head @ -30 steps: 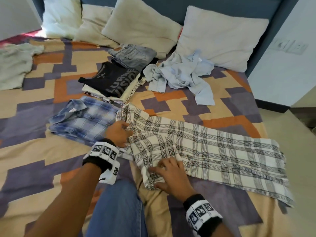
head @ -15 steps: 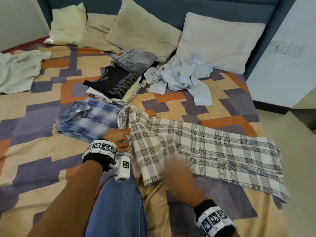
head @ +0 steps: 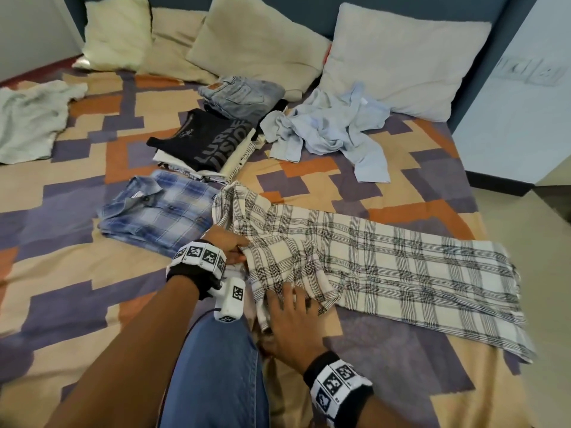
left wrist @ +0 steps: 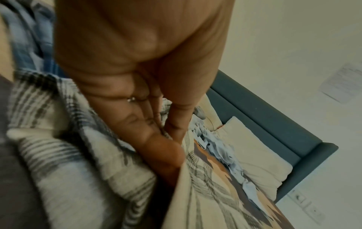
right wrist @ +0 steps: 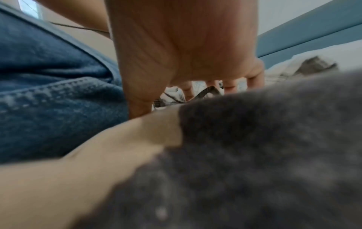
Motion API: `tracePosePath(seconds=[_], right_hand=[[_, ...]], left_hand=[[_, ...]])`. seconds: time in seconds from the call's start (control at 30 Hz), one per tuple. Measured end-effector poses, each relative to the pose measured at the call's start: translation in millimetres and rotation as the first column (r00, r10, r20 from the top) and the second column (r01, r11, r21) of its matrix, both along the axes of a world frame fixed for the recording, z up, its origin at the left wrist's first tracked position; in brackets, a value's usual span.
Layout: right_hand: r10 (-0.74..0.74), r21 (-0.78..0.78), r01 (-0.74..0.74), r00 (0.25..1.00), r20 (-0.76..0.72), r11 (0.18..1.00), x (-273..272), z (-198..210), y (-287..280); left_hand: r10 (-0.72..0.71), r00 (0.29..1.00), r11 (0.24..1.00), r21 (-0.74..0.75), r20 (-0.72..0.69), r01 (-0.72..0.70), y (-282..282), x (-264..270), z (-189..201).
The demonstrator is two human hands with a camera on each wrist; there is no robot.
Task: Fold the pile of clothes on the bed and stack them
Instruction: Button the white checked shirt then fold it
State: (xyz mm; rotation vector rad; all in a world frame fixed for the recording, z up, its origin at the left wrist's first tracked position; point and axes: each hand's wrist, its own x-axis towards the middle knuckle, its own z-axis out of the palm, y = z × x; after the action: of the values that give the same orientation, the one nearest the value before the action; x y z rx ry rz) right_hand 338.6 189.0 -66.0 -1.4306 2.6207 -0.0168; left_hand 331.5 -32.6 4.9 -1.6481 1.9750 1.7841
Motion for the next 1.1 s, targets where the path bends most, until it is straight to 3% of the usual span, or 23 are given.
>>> tracePosePath(seconds=[0.07, 0.13, 0.17, 0.23, 0.3, 0.4, 0.5, 0.57, 0.63, 0.73, 0.87, 0.97, 1.1], right_hand=[[0.012, -0.044, -0.013, 1.0, -0.016, 0.999, 0, 2, -6], [-0.003, -0.262, 0.017, 0.999, 0.054, 0.965, -11, 2, -5], [-0.007, -0.403, 0.068, 0.988, 0.151, 0.913, -19, 2, -3], [0.059, -0.574, 0.183, 0.925, 0.376, 0.798, -38, 12, 3], [0.133, -0.676, 0.259, 0.873, 0.47, 0.69, -59, 31, 8], [0.208, -0.658, 0.434, 0.715, 0.667, 0.616, -90, 58, 7], [0.264, -0.644, 0.563, 0.61, 0.747, 0.518, -120, 76, 3], [0.299, -0.635, 0.619, 0.565, 0.769, 0.463, -139, 86, -2], [0.311, -0.631, 0.619, 0.554, 0.773, 0.468, -152, 92, -4], [0.327, -0.662, 0.542, 0.59, 0.738, 0.517, -162, 95, -3], [0.383, -0.74, 0.142, 0.783, 0.49, 0.657, -143, 80, 6], [0.401, -0.66, 0.041, 0.765, 0.504, 0.75, -120, 47, 5], [0.382, -0.642, 0.186, 0.67, 0.636, 0.744, -107, 42, -2]], left_hand=[[0.0, 1.0, 1.0, 0.027, -0.019, 0.0, -5, 7, 1], [-0.169, 0.985, 0.981, -0.088, 0.046, 0.173, -16, 10, 1], [-0.234, 0.966, 0.933, -0.254, 0.108, 0.254, -25, 9, -1], [-0.137, 0.986, 0.82, -0.547, 0.095, 0.167, -38, 5, 6], [-0.169, 0.98, 0.626, -0.758, 0.101, 0.186, -55, -7, 9], [-0.415, 0.865, 0.402, -0.796, 0.283, 0.453, -80, -32, 8], [-0.503, 0.709, 0.233, -0.712, 0.495, 0.662, -105, -53, 3], [-0.534, 0.626, 0.134, -0.674, 0.568, 0.726, -116, -66, -1], [-0.588, 0.595, 0.124, -0.665, 0.549, 0.736, -124, -76, 0], [-0.625, 0.626, 0.172, -0.7, 0.467, 0.693, -138, -87, -2], [-0.595, 0.747, 0.217, -0.835, 0.297, 0.505, -148, -80, -10], [-0.537, 0.764, 0.206, -0.823, 0.358, 0.53, -143, -77, -13], [-0.559, 0.722, 0.136, -0.814, 0.407, 0.564, -136, -75, -16]])
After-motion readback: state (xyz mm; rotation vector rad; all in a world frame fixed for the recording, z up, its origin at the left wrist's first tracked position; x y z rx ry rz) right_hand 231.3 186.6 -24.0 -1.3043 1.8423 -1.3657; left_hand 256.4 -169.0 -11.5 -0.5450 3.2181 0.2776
